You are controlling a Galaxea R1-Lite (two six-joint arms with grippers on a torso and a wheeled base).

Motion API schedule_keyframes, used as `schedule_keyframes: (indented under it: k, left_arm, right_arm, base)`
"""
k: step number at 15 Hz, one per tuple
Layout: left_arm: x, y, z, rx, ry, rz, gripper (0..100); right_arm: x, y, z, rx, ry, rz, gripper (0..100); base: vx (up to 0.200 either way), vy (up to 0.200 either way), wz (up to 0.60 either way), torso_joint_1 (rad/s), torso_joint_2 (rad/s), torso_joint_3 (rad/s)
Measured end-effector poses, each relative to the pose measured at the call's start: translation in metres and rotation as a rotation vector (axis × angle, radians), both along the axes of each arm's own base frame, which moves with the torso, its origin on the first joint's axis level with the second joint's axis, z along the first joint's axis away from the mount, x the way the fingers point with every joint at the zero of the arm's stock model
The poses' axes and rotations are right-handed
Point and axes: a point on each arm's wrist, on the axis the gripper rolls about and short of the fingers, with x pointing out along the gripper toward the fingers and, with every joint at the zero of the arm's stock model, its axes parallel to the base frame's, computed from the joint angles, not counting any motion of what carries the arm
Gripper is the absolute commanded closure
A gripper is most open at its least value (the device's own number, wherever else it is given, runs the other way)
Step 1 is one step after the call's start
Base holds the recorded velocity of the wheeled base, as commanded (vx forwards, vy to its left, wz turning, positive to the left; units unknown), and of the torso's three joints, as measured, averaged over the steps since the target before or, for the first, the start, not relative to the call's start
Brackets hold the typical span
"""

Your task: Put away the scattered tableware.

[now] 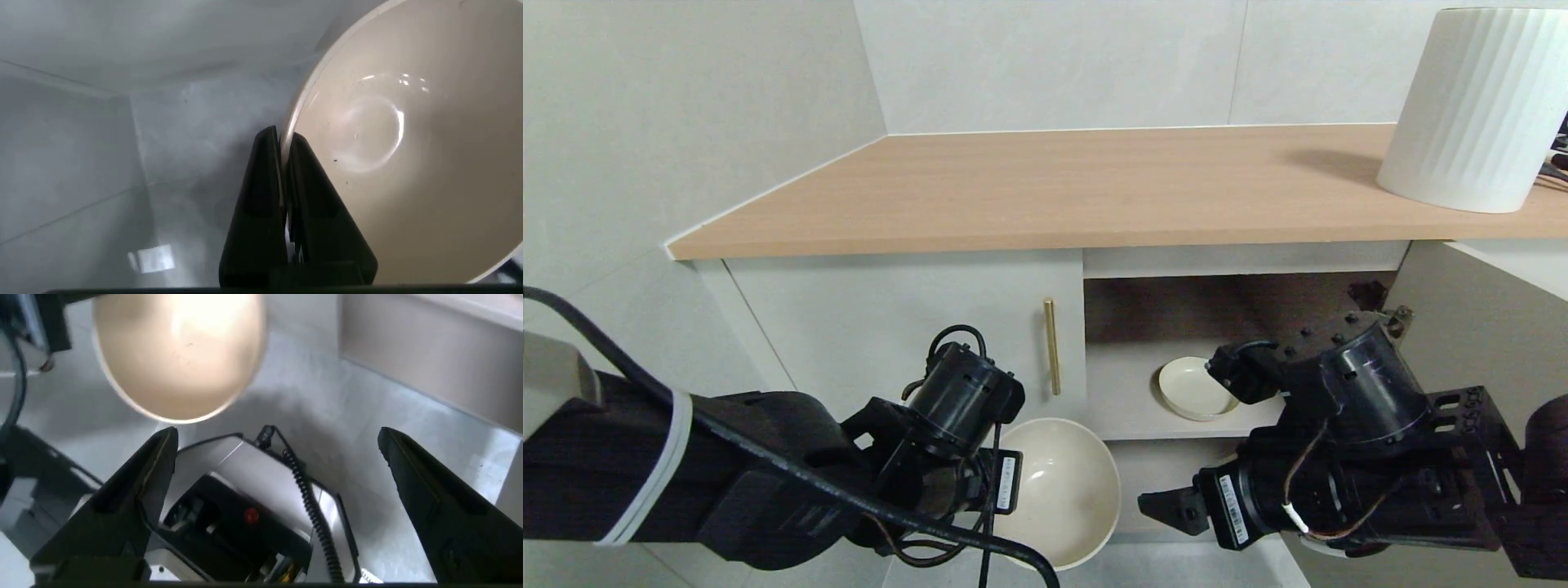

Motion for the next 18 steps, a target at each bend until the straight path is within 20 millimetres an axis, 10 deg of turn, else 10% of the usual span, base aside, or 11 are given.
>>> schedule_keyframes:
  k: [12, 13, 18]
  left_arm:
    - [-0.015, -0.011, 0.014, -0.055, -0.043, -0.049, 100]
    - [-0.015, -0.011, 0.014, -0.054, -0.042, -0.048, 100]
    - [-0.014, -0.012, 0.013, -0.056, -0.040, -0.051, 100]
  right_arm:
    - [0.029, 0.038, -0.025, -0.007, -0.021, -0.237, 0]
    - [0.031, 0.040, -0.027, -0.003, -0.023, -0.239, 100]
    - [0.031, 0.042, -0.032, -0.004, -0.020, -0.230, 100]
  base:
    - [0.000, 0.000, 0.00, 0.000, 0.00, 0.000]
    - [0.000, 0.000, 0.00, 0.000, 0.00, 0.000]
    - [0.000, 0.000, 0.00, 0.000, 0.00, 0.000]
